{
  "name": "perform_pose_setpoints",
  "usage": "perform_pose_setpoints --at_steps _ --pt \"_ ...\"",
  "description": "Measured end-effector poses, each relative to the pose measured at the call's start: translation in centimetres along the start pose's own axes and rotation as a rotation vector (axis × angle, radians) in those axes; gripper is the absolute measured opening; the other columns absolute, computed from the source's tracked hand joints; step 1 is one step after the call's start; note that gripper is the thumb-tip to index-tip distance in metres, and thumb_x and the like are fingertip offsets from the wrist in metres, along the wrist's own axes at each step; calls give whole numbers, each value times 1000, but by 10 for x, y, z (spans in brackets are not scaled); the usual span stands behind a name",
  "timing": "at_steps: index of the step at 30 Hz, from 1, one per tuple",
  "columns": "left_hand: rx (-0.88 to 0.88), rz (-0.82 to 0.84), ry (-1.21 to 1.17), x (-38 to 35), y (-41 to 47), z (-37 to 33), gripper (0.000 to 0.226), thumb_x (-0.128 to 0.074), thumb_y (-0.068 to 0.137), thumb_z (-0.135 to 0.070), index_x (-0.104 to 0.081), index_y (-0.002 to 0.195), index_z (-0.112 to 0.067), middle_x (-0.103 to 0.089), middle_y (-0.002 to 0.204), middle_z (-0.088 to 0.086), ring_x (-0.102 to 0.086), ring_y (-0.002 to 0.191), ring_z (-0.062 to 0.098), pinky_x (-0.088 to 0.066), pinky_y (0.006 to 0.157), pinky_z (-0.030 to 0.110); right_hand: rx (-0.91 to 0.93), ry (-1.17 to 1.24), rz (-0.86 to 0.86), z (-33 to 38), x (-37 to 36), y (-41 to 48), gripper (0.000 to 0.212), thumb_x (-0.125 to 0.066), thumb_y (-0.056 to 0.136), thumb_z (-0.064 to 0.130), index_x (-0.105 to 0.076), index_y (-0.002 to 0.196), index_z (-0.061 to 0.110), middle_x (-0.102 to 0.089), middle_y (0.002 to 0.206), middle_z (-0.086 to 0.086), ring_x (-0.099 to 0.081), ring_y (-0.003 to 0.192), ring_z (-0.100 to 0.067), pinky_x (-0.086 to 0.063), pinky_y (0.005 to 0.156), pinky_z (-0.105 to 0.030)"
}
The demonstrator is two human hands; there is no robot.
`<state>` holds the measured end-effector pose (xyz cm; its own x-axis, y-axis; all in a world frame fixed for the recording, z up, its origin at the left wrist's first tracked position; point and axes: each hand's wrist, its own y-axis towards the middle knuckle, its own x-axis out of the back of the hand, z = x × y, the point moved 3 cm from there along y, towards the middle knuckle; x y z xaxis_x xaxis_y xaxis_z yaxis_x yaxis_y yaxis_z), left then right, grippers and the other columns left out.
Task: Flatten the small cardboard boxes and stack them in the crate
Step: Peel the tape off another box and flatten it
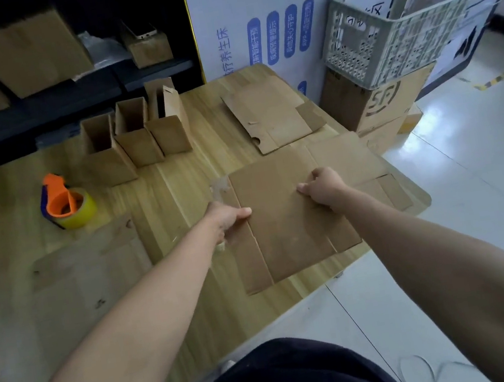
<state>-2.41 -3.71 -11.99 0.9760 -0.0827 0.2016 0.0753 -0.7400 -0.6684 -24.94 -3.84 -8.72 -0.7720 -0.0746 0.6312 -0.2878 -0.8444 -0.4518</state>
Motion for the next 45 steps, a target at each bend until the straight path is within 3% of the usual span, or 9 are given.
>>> perform_pose_setpoints --at_steps 4,8,12,15,25,31,38,42,45 --pt "6 -82 226 -20 9 21 81 -85 68 -23 -42 132 1 -52 133 16 -53 119 30 -45 99 39 62 -120 -8 -19 -11 7 52 -65 89 30 -48 131 4 -55 127 -14 -53 115 -31 -43 91 -37" --pt "13 -186 483 -36 8 34 121 -83 70 -28 3 148 3 -1 156 22 -19 143 32 -21 113 36 152 -325 94 -40 -25 21 58 -67 85 24 -41 134 4 -49 134 -16 -48 121 -31 -41 96 -35" --pt "-21 -193 665 -52 15 46 123 -81 73 -24 15 148 -7 15 157 17 -10 145 34 -16 115 38 305 -534 238 -58 -40 35 81 -66 87 24 -18 148 4 -25 153 -15 -22 141 -28 -21 111 -31" --pt "-60 -51 810 -66 20 61 117 -79 74 -26 8 151 -16 22 156 10 0 146 32 -12 117 41 391 -728 336 -67 -53 45 83 -69 83 34 -22 147 8 -20 153 -10 -10 144 -29 -12 116 -38" --pt "-71 -115 1011 -79 30 64 111 -79 74 -29 -1 152 -13 7 154 11 -5 140 34 -21 112 39 439 -826 381 -83 -62 56 100 -72 80 34 -5 152 17 6 160 -4 2 147 -24 0 117 -39" --pt "8 -127 964 -78 30 58 118 -82 69 -29 1 152 -15 9 153 14 -9 139 36 -26 110 42 534 -700 187 -78 -40 59 55 -59 87 14 -43 140 14 -34 151 -3 -30 136 -25 -27 109 -31" --pt "131 -202 637 -59 39 41 135 -85 66 -13 23 147 -20 -4 156 17 -19 141 34 -25 111 42 375 -683 316 -71 -42 60 56 -61 87 25 -43 139 15 -39 146 -3 -46 125 -30 -40 94 -32" --pt "81 -238 348 -40 47 24 83 -79 74 -11 -29 139 -5 -44 138 14 -45 124 30 -42 85 32 279 -612 231 -61 -42 63 46 -52 88 22 -49 133 16 -49 136 -8 -51 118 -29 -43 91 -31" --pt "83 -243 260 -31 48 14 54 -73 79 -8 -44 124 -2 -52 127 14 -53 113 29 -40 66 27 243 -626 273 -52 -49 61 54 -63 85 28 -46 134 12 -46 133 -12 -51 117 -31 -44 94 -35"
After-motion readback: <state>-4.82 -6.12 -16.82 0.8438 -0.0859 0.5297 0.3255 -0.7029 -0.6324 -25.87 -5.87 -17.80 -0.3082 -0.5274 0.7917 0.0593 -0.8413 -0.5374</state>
